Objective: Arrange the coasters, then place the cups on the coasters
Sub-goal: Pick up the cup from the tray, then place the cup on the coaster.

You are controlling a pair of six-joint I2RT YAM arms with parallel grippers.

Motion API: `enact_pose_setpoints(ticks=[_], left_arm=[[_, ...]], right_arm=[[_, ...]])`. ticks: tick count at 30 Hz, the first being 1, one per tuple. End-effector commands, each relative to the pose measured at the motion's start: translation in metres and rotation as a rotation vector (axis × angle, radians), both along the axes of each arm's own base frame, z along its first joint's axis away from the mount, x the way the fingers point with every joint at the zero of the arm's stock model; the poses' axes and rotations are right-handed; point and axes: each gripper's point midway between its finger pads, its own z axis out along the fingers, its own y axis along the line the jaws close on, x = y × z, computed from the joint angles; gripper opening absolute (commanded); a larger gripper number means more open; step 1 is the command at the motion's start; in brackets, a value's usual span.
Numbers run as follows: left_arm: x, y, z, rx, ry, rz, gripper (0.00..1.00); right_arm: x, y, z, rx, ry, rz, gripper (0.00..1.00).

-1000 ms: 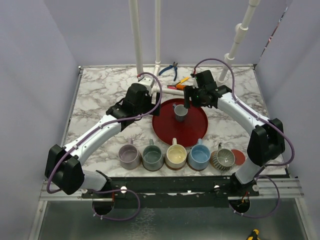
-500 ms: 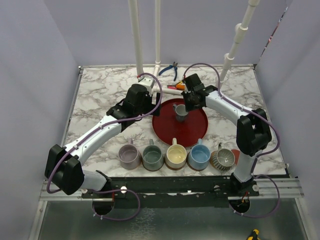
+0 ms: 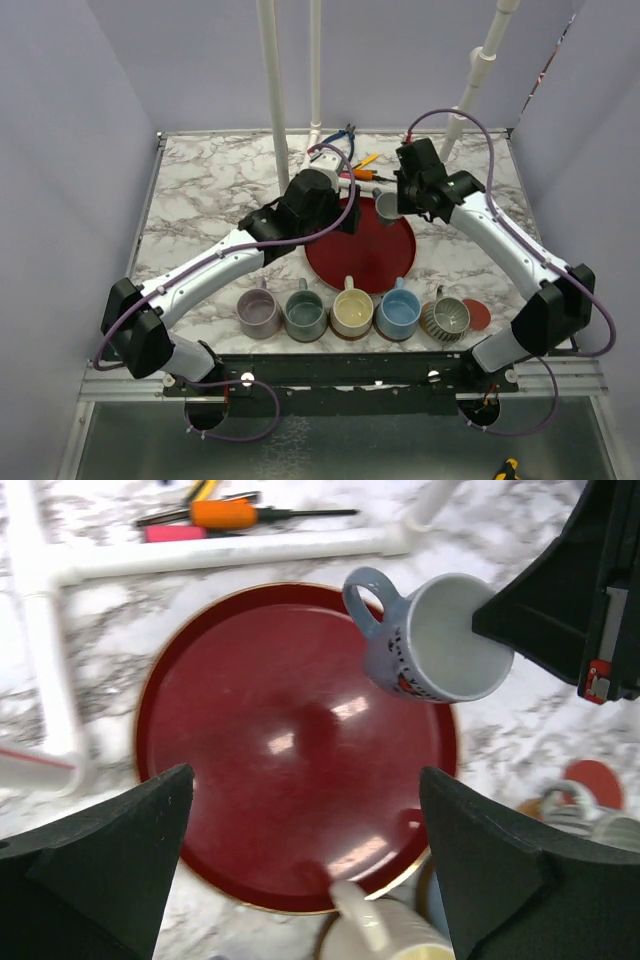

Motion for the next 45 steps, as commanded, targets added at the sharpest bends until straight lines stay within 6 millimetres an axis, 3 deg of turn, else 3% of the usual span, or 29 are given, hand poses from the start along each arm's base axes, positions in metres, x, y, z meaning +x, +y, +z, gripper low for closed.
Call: enact_pose_setpoints(ticks=[1, 5, 7, 11, 14, 22, 27, 31, 34, 41, 43, 45], left_arm=[[-0.009, -0.045, 0.025, -0.122, 0.015, -0.017, 0.94], [-0.021, -0.085, 0.048, -0.213, 0.007, -0.05, 0.94], [-0.025, -0.104, 0.049, -0.228, 0.013, -0.061, 0.94], [-0.029, -0.134, 0.031, -0.2, 0.03, -0.068, 0.91], [-0.028, -0.145, 0.014, -0.141, 0.028, -0.057, 0.78], [-0.03, -0.15, -0.002, -0.048, -0.011, 0.004, 0.58], [-0.023, -0.151, -0.008, -0.03, -0.021, 0.041, 0.3], [-0.022, -0.156, -0.009, -0.028, -0.021, 0.034, 0.18], [-0.023, -0.161, -0.01, -0.028, -0.018, 0.021, 0.16], [-0.025, -0.167, -0.022, -0.013, 0.007, -0.004, 0.32], [-0.026, -0.168, -0.028, 0.003, 0.014, -0.008, 0.31], [-0.026, -0.166, -0.032, 0.018, 0.015, 0.0, 0.2]], right_arm=[[-0.034, -0.042, 0.026, -0.053, -0.041, -0.15, 0.0], [-0.057, -0.056, 0.03, -0.026, -0.051, -0.203, 0.0], [-0.065, -0.062, 0.03, -0.014, -0.06, -0.226, 0.0], [-0.075, -0.065, 0.033, 0.022, -0.083, -0.236, 0.0], [-0.079, -0.067, 0.035, 0.031, -0.092, -0.238, 0.0], [-0.085, -0.066, 0.035, 0.063, -0.11, -0.226, 0.0], [-0.089, -0.067, 0.034, 0.074, -0.11, -0.213, 0.0], [-0.092, -0.066, 0.037, 0.091, -0.119, -0.201, 0.0], [-0.092, -0.063, 0.04, 0.106, -0.128, -0.193, 0.0], [-0.09, -0.061, 0.038, 0.109, -0.13, -0.184, 0.0], [-0.09, -0.061, 0.038, 0.109, -0.133, -0.183, 0.0], [-0.089, -0.062, 0.039, 0.108, -0.137, -0.183, 0.0]])
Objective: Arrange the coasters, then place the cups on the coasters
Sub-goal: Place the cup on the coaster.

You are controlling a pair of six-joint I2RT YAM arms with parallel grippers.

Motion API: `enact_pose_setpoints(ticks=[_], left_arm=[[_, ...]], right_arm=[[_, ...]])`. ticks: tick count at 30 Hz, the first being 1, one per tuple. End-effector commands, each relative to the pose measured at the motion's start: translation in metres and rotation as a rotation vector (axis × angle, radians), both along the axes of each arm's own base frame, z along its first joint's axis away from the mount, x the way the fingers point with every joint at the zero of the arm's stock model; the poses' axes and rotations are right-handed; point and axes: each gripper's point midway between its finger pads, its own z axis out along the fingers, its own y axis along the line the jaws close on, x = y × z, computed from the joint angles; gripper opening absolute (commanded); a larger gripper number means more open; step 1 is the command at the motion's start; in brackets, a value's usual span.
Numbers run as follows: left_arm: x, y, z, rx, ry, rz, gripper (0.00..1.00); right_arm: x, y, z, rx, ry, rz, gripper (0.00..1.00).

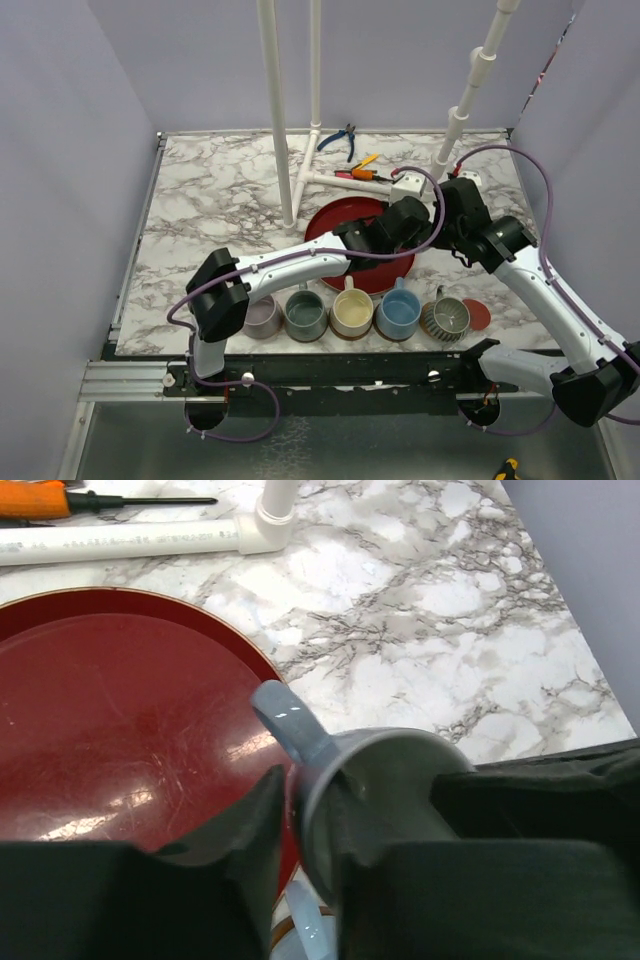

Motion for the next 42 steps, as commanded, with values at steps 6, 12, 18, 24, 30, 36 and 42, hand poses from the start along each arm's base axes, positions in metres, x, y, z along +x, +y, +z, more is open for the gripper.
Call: enact_pose_setpoints(ticks=[6, 12, 18, 24, 30, 36, 42], left_arm=[[0.007, 0.004, -0.007, 0.075, -0.021, 0.036, 0.0], [0.025, 0.022, 0.01, 0.081, -0.053, 0.103, 0.0], [0.025, 0.03, 0.015, 0.086, -0.061, 0.115, 0.0], [0.021, 0.035, 0.017, 0.057, -0.044, 0.135, 0.0], [0.004, 0.007, 0.019, 0.025, -0.023, 0.057, 0.0], [-0.014, -0.05, 0.034, 0.004, -0.028, -0.069, 0.0], [-0.027, -0.092, 0.024, 0.016, 0.001, -0.18, 0.0]], right_arm=[[0.009, 0.009, 0.012, 0.056, -0.074, 0.003, 0.26], [0.013, -0.001, 0.026, 0.049, -0.114, -0.056, 0.85], [0.037, -0.006, 0.049, 0.192, -0.155, -0.052, 0.95], [0.062, -0.048, 0.079, 0.312, -0.235, -0.123, 0.98], [0.057, -0.061, 0.134, 0.322, -0.392, -0.135, 1.0], [0.021, -0.085, 0.193, 0.228, -0.594, -0.17, 1.0], [0.003, -0.109, 0.203, 0.127, -0.667, -0.249, 1.0]])
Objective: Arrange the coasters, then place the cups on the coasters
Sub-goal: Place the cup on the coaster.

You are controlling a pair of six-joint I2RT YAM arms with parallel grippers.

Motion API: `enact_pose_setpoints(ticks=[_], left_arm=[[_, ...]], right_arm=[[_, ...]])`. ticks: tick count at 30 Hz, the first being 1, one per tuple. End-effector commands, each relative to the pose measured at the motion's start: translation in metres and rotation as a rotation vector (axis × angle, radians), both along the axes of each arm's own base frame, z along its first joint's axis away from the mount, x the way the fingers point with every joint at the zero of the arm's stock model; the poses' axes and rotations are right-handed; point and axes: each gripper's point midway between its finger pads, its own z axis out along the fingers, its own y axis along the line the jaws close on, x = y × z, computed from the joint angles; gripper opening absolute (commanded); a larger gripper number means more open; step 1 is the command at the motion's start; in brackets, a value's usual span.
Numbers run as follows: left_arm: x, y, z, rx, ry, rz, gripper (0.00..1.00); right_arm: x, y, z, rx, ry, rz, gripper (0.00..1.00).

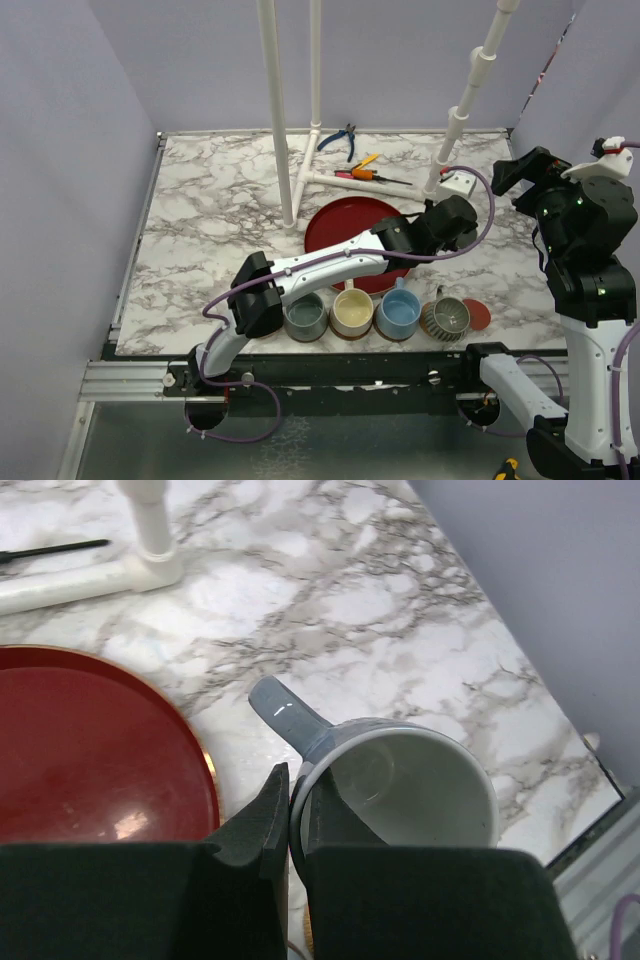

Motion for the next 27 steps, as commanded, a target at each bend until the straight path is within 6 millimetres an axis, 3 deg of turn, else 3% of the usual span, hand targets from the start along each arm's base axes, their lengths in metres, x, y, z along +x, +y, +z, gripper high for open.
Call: enact_pose_setpoints(ticks=[1, 9, 19, 27], left_arm=[[-0.018, -0.033, -0.006, -0.002, 0.038, -0.124, 0.0], [-0.039, -0.061, -0.026, 0.006, 0.082, -0.254, 0.0], [-0.08, -0.1, -0.045, -0.013, 0.135, -0.421, 0.0], [-0.104, -0.112, -0.072, 0.032, 0.158, -0.467, 0.0]], right_arm=[[-0.005, -0.025, 0.004, -0.085, -0.024, -0.117, 1.0], [-0.008, -0.047, 0.005, -0.128, 0.042, -0.234, 1.0], [0.0, -0.04, 0.002, -0.089, 0.095, -0.206, 1.0], [-0.002, -0.04, 0.01, -0.094, 0.081, -0.205, 1.0]])
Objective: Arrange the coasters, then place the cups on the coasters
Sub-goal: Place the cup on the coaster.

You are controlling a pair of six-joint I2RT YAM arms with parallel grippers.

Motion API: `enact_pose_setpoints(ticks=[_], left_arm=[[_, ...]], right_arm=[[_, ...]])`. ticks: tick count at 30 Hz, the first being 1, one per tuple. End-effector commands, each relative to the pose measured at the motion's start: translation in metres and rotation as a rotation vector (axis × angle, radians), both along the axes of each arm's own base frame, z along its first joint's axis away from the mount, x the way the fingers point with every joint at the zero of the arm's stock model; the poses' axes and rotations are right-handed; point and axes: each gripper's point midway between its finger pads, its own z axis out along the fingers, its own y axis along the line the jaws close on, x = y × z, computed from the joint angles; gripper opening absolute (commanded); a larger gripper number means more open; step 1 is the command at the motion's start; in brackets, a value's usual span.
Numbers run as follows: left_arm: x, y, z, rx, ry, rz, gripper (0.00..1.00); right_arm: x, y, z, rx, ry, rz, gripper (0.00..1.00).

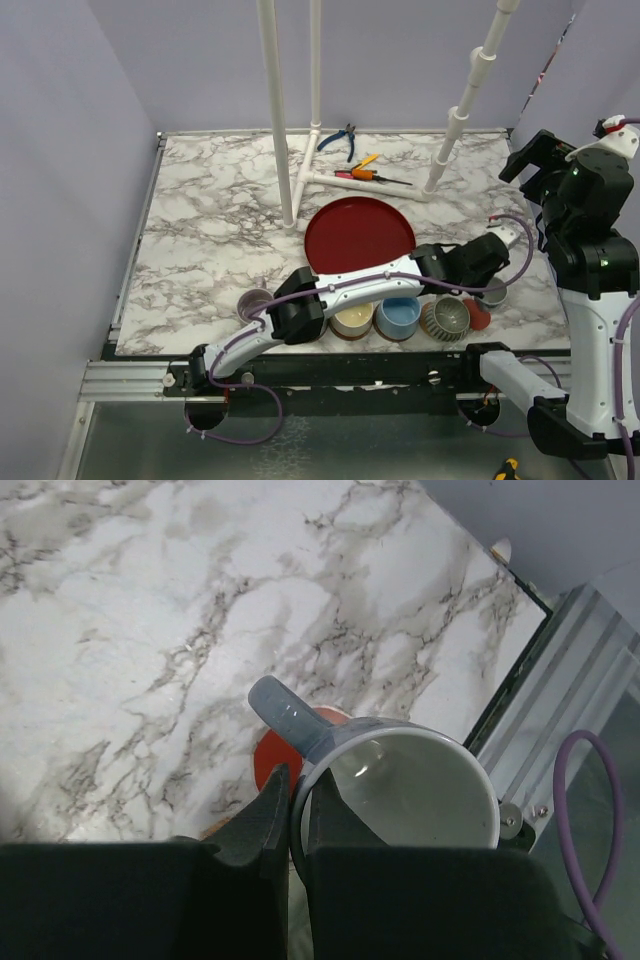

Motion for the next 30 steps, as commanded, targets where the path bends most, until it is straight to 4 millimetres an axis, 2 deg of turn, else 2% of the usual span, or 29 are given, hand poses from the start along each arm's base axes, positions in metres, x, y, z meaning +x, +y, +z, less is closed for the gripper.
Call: enact_pose_setpoints(ticks=[1, 12, 30], left_arm=[[-0.019, -0.014, 0.004, -0.028, 0.001, -0.059, 0.0], [-0.038, -0.026, -0.013, -0.004, -0.016, -0.088, 0.0], [-0.037, -0.021, -0.032, 0.056, -0.041, -0.077, 0.0]], right_arm=[[-0.005, -0.001, 0.002, 0.002, 0.006, -0.006, 1.0], [-0.001, 0.005, -0.002, 0.017, 0.006, 0.024, 1.0], [0.0, 0.01, 0.003, 0.031, -0.001, 0.051, 1.0]])
